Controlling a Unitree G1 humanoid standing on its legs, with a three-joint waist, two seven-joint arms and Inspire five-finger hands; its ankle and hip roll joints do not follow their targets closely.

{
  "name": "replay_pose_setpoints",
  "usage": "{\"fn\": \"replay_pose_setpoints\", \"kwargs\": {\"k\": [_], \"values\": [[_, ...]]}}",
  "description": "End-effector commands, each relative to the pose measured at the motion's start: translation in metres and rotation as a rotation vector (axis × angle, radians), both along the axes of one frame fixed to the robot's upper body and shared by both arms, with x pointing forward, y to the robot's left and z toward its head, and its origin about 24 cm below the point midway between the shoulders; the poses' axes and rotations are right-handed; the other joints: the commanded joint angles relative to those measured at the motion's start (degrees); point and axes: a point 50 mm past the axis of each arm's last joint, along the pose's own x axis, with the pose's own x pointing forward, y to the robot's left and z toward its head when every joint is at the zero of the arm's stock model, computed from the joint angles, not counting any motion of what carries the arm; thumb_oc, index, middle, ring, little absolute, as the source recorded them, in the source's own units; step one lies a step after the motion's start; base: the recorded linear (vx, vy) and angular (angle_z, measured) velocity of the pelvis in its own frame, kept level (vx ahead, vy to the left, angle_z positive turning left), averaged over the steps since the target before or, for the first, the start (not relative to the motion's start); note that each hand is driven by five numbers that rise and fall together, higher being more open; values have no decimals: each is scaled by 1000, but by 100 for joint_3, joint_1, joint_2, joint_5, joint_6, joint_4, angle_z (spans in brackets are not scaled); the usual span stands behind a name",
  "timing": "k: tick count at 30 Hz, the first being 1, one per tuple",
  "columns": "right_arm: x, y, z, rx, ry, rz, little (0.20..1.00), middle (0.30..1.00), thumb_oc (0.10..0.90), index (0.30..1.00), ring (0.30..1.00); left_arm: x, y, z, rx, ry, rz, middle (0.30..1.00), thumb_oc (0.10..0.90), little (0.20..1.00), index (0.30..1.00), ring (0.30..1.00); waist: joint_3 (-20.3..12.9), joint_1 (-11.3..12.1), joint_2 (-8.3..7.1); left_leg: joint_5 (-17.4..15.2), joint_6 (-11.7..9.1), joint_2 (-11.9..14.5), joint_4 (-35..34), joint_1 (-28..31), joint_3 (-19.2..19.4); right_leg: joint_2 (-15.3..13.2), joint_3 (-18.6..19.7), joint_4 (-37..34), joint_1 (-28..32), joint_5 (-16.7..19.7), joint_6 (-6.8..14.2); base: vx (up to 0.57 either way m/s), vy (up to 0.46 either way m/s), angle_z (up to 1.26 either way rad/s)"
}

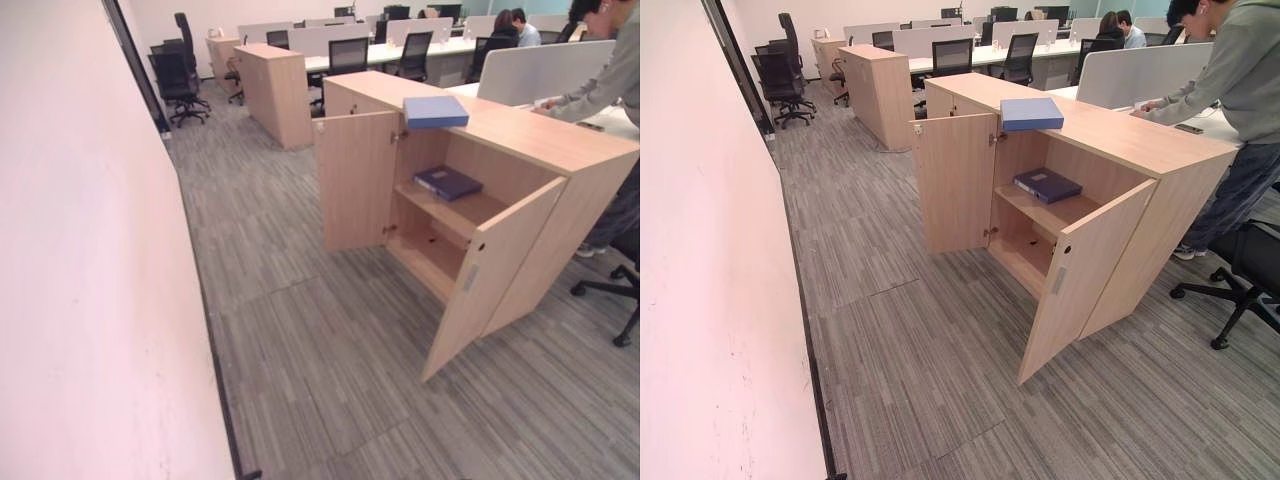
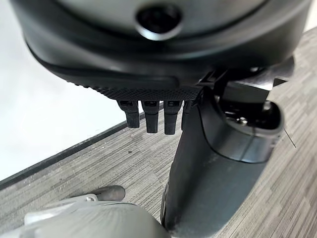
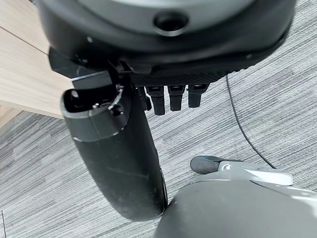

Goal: Put the empty folder in the office cabinet

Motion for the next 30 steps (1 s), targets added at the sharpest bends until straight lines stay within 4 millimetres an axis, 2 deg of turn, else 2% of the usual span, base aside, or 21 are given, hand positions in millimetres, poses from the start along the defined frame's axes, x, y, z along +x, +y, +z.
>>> {"fn": "replay_pose_setpoints", "kwargs": {"k": [1, 5, 12, 15, 19, 25, 30], "values": [[12, 2, 1, 1, -11, 42, 900, 900, 800, 900, 900, 9, -7, -1, -53, -20, 32, 900, 800, 900, 900, 900, 103, -103, -137, -376, -39, -110, -21, -135, -125, -4, -254, 38, 44, -436, 285, 31, -2, 0], [11, 2, 1, 12, -1, 51, 900, 900, 800, 900, 900, 5, -9, -2, -107, -12, 93, 900, 800, 900, 900, 900, 85, -118, -126, -387, -44, -104, -21, -103, -109, 5, -242, 38, 63, -444, 282, 8, -1, 0], [10, 4, 0, 23, -3, 54, 900, 900, 800, 900, 900, 12, -8, 0, -130, -64, 158, 900, 800, 900, 900, 900, 78, -115, -141, -397, -44, -98, -21, -88, -114, 12, -231, 38, 83, -453, 276, 0, 0, 0], [10, 6, 0, 29, -8, 44, 900, 900, 800, 900, 900, 15, -8, 1, -183, -109, 302, 900, 800, 900, 900, 900, 79, -98, -162, -402, -48, -87, -21, -77, -122, 14, -237, 38, 98, -466, 273, 0, 0, 0], [9, 7, 0, 34, -7, 49, 900, 900, 800, 900, 900, 19, -7, 3, -213, -147, 383, 900, 800, 900, 900, 900, 80, -96, -172, -409, -49, -76, -21, -61, -122, 17, -232, 38, 109, -472, 272, 0, 0, 0], [10, 9, 0, 34, -10, 57, 900, 900, 800, 900, 900, 25, -5, 6, -220, -195, 442, 900, 800, 900, 900, 900, 79, -84, -194, -422, -58, -72, -21, -50, -112, 18, -232, 38, 120, -475, 275, 0, 0, 0], [11, 11, 0, 36, -11, 63, 900, 900, 800, 900, 900, 23, 0, 5, -207, -186, 474, 900, 800, 900, 900, 900, 75, -83, -205, -424, -62, -62, -21, -36, -100, 14, -229, 38, 135, -480, 273, 0, 0, 0]]}}
